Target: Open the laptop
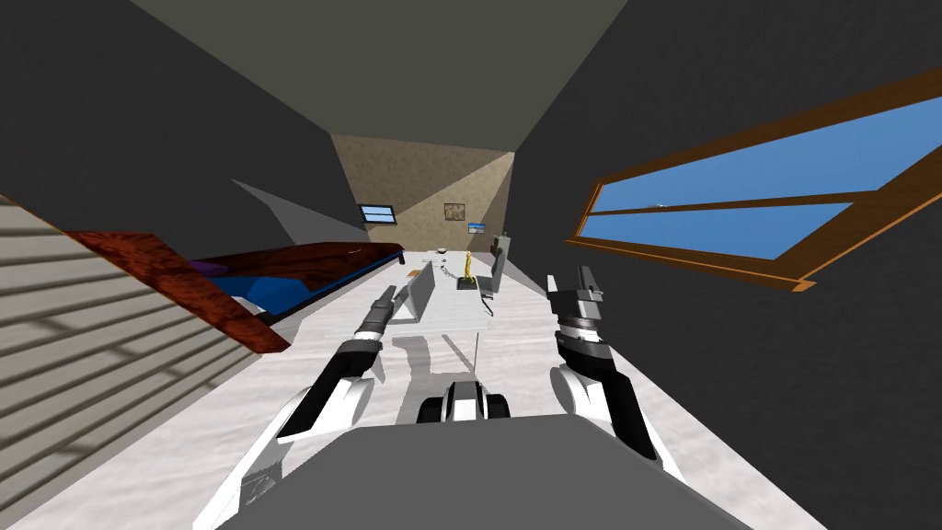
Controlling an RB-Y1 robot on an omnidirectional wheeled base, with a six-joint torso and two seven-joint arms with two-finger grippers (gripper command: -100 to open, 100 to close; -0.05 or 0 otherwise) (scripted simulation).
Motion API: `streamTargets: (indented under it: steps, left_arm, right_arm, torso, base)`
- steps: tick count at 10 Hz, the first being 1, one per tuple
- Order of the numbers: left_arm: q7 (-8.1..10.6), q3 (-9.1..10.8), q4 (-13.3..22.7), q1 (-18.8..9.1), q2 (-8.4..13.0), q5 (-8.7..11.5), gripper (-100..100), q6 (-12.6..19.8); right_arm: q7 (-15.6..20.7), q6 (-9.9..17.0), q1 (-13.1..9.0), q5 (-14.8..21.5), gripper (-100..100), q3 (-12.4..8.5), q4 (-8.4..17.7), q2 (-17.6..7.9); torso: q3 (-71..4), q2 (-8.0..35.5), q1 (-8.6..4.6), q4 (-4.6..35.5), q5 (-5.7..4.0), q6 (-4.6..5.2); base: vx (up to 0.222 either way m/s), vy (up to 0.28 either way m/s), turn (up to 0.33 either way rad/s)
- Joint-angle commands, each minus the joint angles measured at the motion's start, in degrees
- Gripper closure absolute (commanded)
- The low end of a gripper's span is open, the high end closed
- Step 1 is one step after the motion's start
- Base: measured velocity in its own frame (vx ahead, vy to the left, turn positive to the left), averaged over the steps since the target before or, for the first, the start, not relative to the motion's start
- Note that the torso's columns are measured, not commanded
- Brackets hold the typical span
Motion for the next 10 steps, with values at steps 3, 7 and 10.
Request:
streamTargets:
  steps: [3,7,10]
  left_arm:
    - [-0.97,1.52,2.07,-0.53,0.54,-0.89,-100,6.11]
    - [-1.63,2.39,3.34,-0.71,1.67,-1.55,-100,9.87]
    - [-1.83,2.70,3.89,-0.70,2.49,-1.77,-100,10.95]
  right_arm:
    - [0.00,0.00,0.00,0.00,0,0.00,0.00,0.00]
    - [0.00,0.00,0.00,0.00,0,0.00,0.00,0.00]
    - [0.00,0.00,0.00,0.00,0,0.00,0.00,0.00]
  torso:
    - [0.01,0.01,-0.03,0.00,0.00,-0.01]
    - [0.01,0.02,0.00,0.01,0.00,-0.01]
    - [0.00,0.00,-0.03,0.00,-0.01,-0.01]
  base:
    - [0.083,-0.048,-0.012]
    - [0.065,-0.045,-0.009]
    - [0.050,-0.027,-0.006]
